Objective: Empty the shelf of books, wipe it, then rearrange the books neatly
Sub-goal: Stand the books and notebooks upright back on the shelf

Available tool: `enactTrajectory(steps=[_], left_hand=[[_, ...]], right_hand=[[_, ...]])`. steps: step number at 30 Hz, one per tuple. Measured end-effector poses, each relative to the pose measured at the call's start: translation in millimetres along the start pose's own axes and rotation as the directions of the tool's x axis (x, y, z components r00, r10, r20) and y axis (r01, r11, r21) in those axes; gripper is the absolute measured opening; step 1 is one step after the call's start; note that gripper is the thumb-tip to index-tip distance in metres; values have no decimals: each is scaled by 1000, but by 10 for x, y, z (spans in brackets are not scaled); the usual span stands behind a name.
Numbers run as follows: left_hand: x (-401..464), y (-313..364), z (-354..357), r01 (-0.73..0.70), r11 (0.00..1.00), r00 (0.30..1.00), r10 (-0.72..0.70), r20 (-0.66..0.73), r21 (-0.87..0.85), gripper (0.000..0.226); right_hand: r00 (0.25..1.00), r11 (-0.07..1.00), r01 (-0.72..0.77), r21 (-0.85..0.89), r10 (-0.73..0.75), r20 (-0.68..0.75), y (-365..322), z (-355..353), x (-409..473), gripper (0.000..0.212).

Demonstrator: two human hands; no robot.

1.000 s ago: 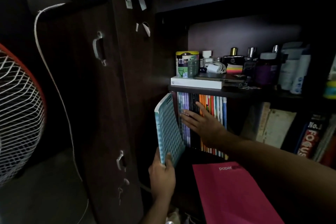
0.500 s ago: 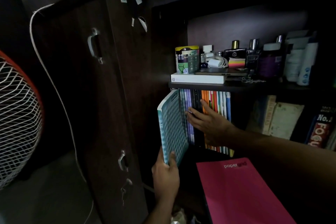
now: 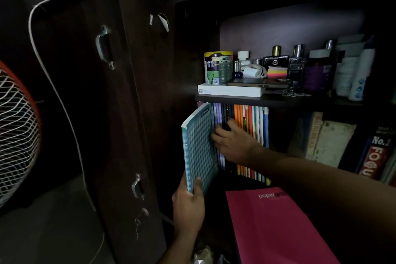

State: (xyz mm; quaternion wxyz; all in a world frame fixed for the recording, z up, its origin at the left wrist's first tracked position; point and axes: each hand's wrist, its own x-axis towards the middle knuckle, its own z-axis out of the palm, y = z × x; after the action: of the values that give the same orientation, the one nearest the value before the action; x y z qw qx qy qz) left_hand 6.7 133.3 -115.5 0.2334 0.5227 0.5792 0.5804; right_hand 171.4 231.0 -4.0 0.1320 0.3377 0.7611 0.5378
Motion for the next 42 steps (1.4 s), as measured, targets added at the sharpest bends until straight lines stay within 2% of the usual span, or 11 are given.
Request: enactTrajectory(steps=[10,16,22,25,29,33,38,42], left_hand=[[-28,70,-36,31,1000,999,-31,8,-1,25],[-6,35,-30,44,999,999,-44,-2,-2,22],[-16,75,-50,36,999,999,-36,-2,3,22],[-17,60,-52,30,1000,1000,-30,-1,6,28],[-12,65,-34,16,1000,1000,-16,20,25,30],[-45,102,-26,11,998,999,-13,37,61,30],[-9,90,-38,63,997,997,-65,42,38,31],[9,41,-36,102,995,993,-102,55,5,29]], right_hand=[[986,995,-81,-62,89,138,-132,-3,156,40],[967,988,-64,-139,96,237,-209,-117,197,49],[975,998,-60,-32,65,214,-41,-311,216,37],[950,989,-132,71,106,293,-13,-352,289,29],[931,989,-143,43,120,345,25,-243,153,39],[895,948,-279,153,199,400,-79,-253,170,42],[902,911,-303,280,179,394,-100,-176,129,44],[893,925,-284,253,159,420,-82,-226,103,42]])
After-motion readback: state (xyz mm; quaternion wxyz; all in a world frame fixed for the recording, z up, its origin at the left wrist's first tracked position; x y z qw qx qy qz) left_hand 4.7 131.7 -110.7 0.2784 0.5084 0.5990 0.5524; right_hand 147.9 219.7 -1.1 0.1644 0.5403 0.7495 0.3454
